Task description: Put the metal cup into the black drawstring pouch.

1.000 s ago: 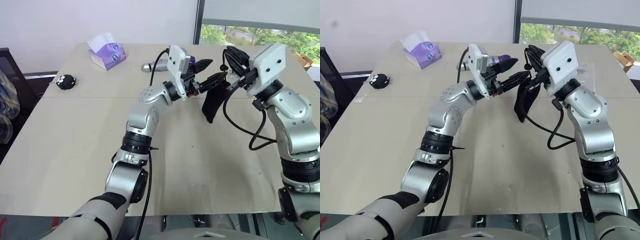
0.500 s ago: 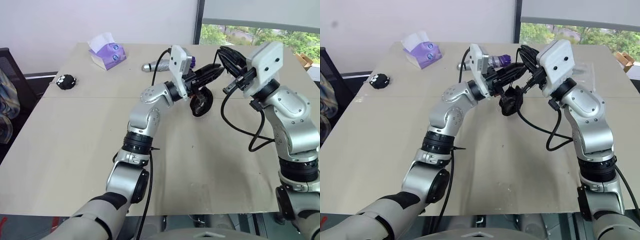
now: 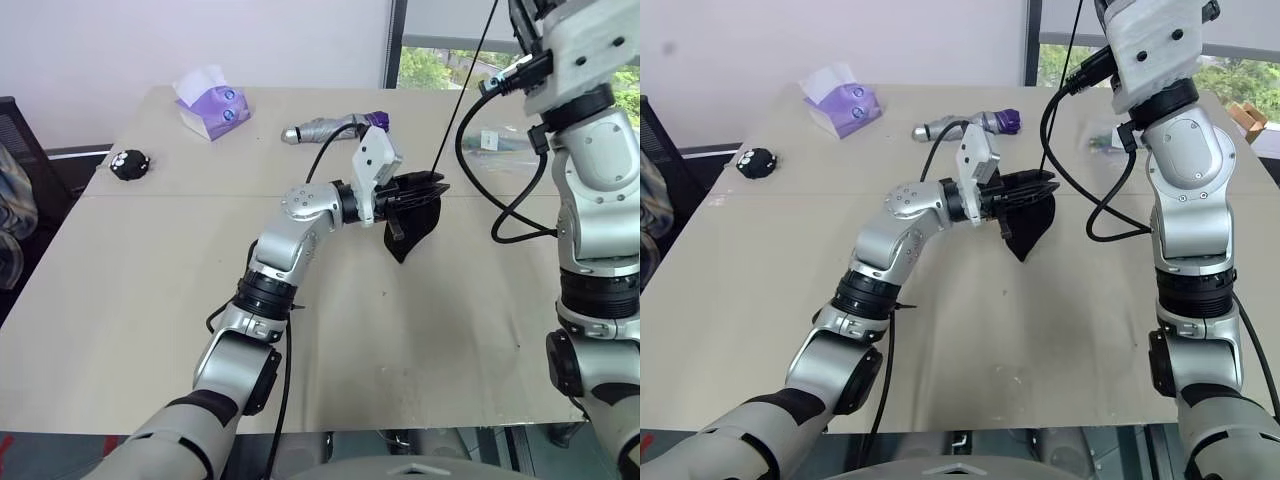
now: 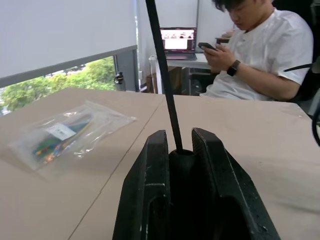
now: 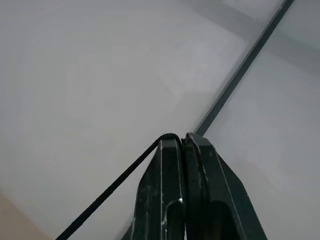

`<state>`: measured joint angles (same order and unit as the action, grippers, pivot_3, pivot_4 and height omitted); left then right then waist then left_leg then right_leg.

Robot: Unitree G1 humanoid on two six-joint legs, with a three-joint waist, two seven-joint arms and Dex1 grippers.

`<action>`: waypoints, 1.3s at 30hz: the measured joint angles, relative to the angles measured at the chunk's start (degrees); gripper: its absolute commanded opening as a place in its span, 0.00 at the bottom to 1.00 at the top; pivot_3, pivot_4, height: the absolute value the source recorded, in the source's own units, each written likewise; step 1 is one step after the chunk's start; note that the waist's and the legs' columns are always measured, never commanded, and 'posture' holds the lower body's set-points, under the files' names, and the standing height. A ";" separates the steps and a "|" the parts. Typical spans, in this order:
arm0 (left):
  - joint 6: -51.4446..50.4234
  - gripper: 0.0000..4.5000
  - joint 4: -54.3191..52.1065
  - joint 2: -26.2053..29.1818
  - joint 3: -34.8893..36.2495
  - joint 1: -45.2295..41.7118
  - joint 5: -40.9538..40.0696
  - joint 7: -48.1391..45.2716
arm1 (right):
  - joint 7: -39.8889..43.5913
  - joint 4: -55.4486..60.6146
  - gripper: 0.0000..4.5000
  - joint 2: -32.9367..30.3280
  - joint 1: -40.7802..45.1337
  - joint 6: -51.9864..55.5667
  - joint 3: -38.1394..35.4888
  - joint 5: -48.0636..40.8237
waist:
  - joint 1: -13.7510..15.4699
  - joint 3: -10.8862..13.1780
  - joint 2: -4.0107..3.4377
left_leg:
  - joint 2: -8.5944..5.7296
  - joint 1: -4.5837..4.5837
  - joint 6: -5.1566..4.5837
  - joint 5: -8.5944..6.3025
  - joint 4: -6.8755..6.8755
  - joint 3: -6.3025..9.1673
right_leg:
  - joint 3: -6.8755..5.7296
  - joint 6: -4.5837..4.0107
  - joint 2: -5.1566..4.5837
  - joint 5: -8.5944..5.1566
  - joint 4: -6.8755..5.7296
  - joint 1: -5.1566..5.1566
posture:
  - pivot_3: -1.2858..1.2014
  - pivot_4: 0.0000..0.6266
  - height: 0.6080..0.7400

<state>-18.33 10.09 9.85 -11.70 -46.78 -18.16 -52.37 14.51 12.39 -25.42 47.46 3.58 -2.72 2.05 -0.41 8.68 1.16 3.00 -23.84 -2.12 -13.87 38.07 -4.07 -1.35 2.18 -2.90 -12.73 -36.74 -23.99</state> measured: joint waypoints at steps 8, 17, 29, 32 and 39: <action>-1.18 0.78 1.94 -1.55 2.28 2.12 -1.72 0.30 | 0.34 2.87 0.00 0.87 0.16 0.15 -1.07 -3.86 | -0.08 0.01 0.00 | 0.02 -0.02 0.00 0.00 0.01 0.01 | -0.01 0.00 0.00 0.00 -0.01 -0.01 | 0.52 0.24 1.00; -7.13 0.78 -1.60 1.83 14.00 0.32 -14.32 -0.23 | 1.59 3.56 0.00 0.82 0.06 2.44 -1.71 -5.70 | -0.32 0.01 -0.01 | 0.06 0.04 0.00 0.00 0.00 0.01 | -0.01 0.00 0.03 0.00 -0.04 -0.01 | 0.52 0.24 1.00; -8.78 0.80 -5.23 17.65 15.42 15.07 -10.49 -2.98 | 7.17 9.48 0.88 1.14 -8.15 10.28 -2.21 -14.76 | -0.03 0.02 -0.01 | 0.15 -0.02 0.01 0.00 -0.05 0.01 | -0.09 -0.01 -0.10 0.00 0.00 0.00 | 0.52 0.24 1.00; -10.66 0.80 -10.67 19.00 15.39 19.47 -11.35 -3.12 | 8.20 10.58 0.88 1.43 -12.92 11.97 -5.18 -19.81 | 0.28 0.02 0.01 | 0.17 0.01 0.01 0.00 -0.04 0.01 | -0.10 -0.02 -0.15 0.00 0.00 0.04 | 0.52 0.24 1.00; -9.87 0.80 -17.47 20.25 15.35 34.36 -8.92 0.17 | 23.56 11.76 0.88 -1.05 -44.48 16.56 -9.65 -35.39 | 0.49 0.04 -0.07 | 0.18 0.14 0.00 -0.01 -0.15 0.04 | -0.11 -0.04 -0.17 -0.02 0.04 0.13 | 0.52 0.24 1.00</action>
<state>-28.20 -7.38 30.10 3.65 -12.41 -27.09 -52.20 38.07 24.15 -26.47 2.98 20.14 -12.37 -33.33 0.08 8.72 1.09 3.17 -23.70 -2.13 -13.88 37.92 -4.03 -1.45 2.13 -3.07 -12.75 -36.70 -23.86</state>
